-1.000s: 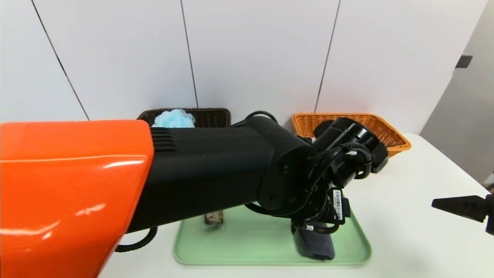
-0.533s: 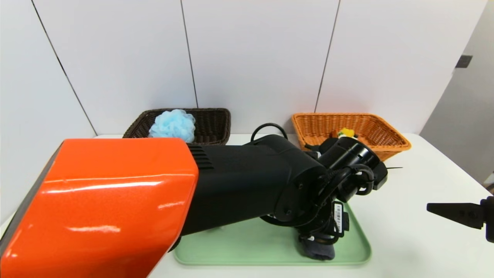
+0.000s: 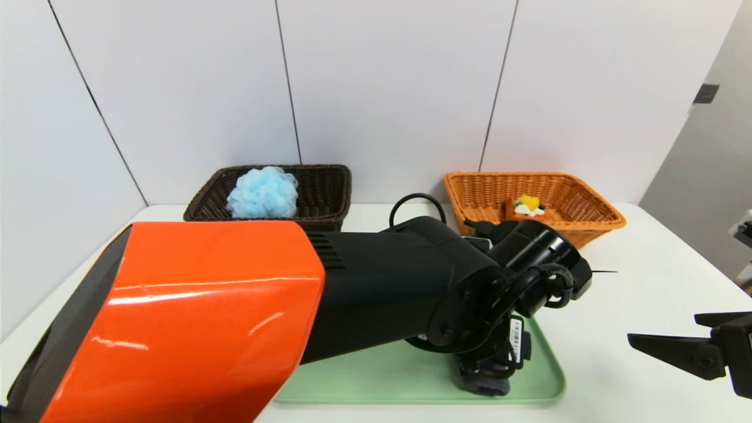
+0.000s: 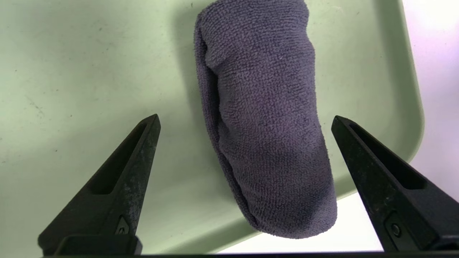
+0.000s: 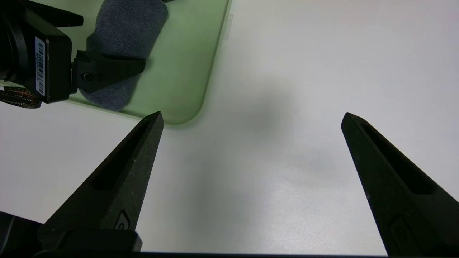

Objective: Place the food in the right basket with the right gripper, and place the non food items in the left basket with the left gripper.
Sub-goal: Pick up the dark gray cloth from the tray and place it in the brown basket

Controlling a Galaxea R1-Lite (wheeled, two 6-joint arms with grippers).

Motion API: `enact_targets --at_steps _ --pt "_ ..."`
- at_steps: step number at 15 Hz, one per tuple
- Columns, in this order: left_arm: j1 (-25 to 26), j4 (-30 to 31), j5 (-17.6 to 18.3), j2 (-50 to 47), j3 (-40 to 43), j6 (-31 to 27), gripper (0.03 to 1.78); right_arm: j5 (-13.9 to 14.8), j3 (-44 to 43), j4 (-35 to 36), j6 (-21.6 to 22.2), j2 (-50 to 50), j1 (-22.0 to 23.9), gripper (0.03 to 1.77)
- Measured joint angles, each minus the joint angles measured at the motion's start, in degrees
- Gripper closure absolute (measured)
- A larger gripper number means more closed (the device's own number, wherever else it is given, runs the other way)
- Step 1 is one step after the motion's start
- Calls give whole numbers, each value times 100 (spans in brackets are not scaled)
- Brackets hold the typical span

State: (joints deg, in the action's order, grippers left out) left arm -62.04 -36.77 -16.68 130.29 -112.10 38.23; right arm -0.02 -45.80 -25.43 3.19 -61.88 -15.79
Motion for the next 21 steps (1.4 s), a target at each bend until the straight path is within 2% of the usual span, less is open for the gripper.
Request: enact_targets --at_steps 10,14,17,19,21 --pt "7 182 -121 188 -5 -116 12 7 129 0 44 9 17 9" --pt "7 295 -118 201 -5 -122 73 7 184 0 49 11 39 9" --pt "7 289 -116 199 -5 -94 104 5 212 2 50 9 44 9" --pt "18 221 -107 144 -2 -55 158 2 228 -6 88 13 49 9" --pt "94 41 -93 -26 15 -48 158 -7 234 -1 129 22 118 9"
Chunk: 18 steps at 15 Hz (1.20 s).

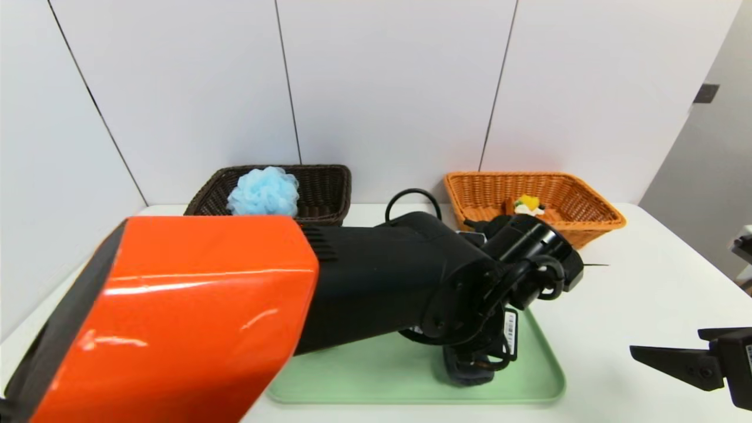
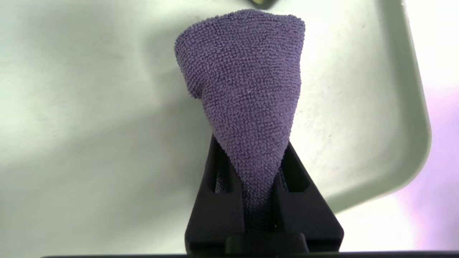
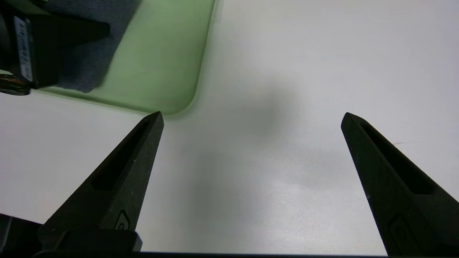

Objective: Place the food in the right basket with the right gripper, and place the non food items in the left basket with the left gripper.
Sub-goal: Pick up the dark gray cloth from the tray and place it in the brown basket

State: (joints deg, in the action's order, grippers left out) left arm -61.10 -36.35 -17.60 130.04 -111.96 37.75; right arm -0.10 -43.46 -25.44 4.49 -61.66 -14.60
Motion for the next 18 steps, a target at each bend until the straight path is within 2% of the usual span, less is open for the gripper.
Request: enact_targets --at_steps 5,9,13,16,18 --pt "523 -218 40 -783 7 -50 158 -39 -2 11 22 12 194 9" --pt "1518 -155 199 -1537 -6 -380 158 -76 -9 11 24 11 356 9" --pt "2610 394 411 -1937 -26 -929 158 -69 -11 9 26 -5 369 9" --pt "3229 678 844 -1819 -24 -926 158 -65 0 -7 116 -18 380 9" --pt "3535 976 956 -1581 -22 -916 158 -54 5 1 247 -27 386 9"
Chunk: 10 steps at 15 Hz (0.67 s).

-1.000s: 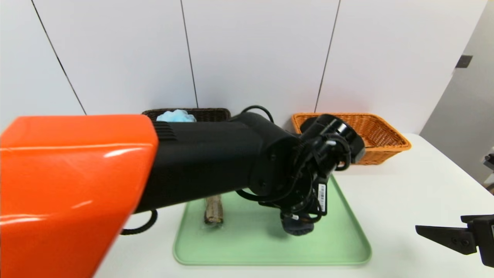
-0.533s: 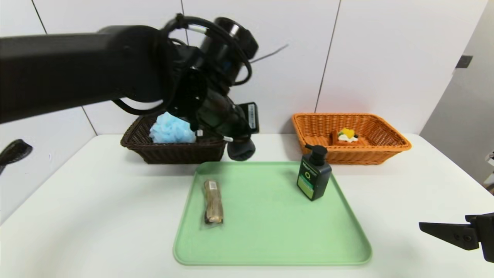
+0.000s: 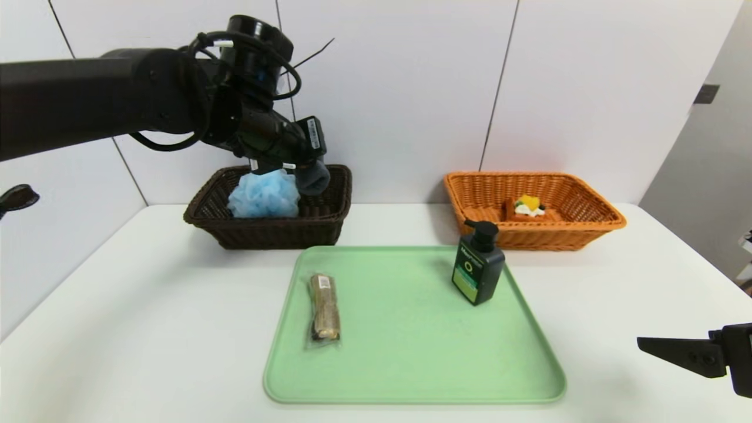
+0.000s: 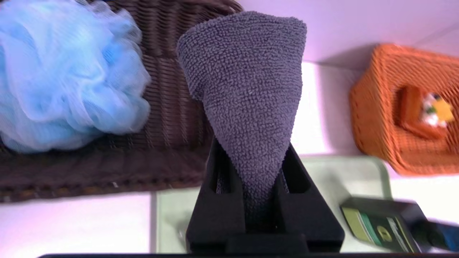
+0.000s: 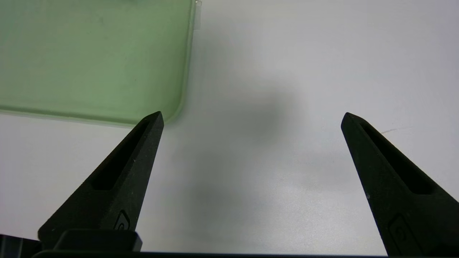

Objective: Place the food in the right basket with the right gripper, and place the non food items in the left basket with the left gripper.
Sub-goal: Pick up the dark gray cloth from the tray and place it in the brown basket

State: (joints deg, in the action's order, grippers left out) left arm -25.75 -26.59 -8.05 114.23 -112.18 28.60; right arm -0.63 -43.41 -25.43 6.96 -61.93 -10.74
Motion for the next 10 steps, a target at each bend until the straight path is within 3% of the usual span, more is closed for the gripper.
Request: enact_targets --at_steps 4,10 --pt "263 501 33 603 0 -32 158 0 -5 10 11 -30 5 9" --pt "338 694 171 1139 -6 -49 158 22 -16 10 180 -72 11 9"
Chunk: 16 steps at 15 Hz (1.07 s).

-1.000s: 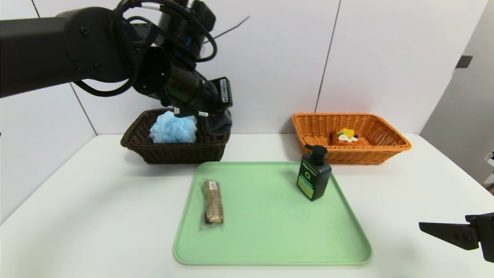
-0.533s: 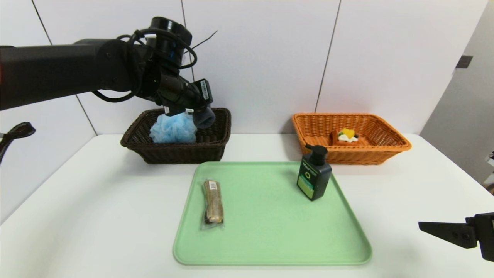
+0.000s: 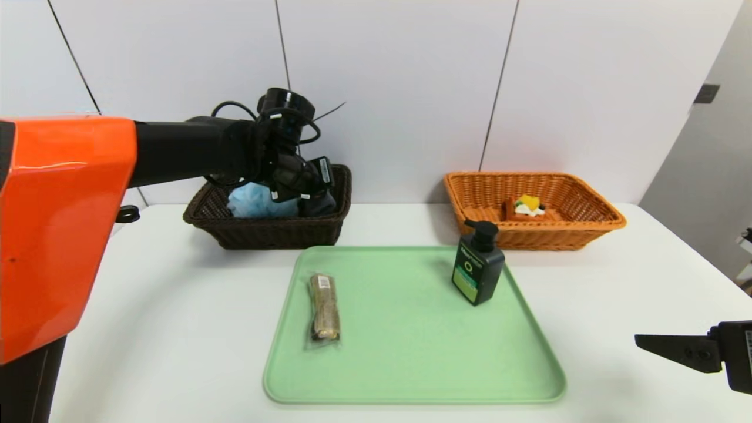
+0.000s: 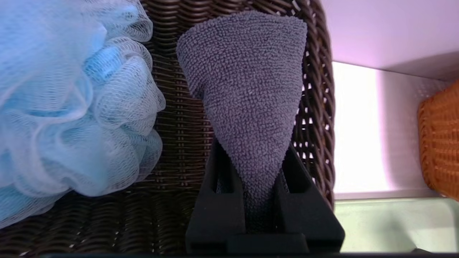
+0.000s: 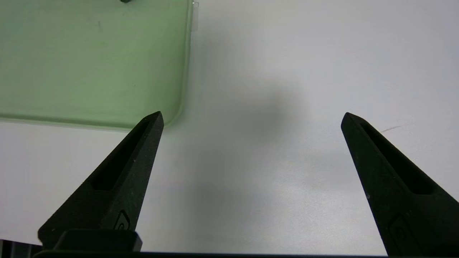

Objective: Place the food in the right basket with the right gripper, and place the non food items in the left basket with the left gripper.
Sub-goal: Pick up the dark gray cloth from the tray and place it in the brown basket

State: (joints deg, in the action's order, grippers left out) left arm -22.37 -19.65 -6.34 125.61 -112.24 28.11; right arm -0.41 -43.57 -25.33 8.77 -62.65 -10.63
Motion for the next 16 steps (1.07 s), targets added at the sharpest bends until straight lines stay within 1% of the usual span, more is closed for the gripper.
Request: enact_targets --at_steps 13,16 --pt "57 37 -10 338 0 -15 158 4 66 1 21 39 11 9" --pt "57 202 -13 380 0 -22 158 11 85 0 16 46 11 9"
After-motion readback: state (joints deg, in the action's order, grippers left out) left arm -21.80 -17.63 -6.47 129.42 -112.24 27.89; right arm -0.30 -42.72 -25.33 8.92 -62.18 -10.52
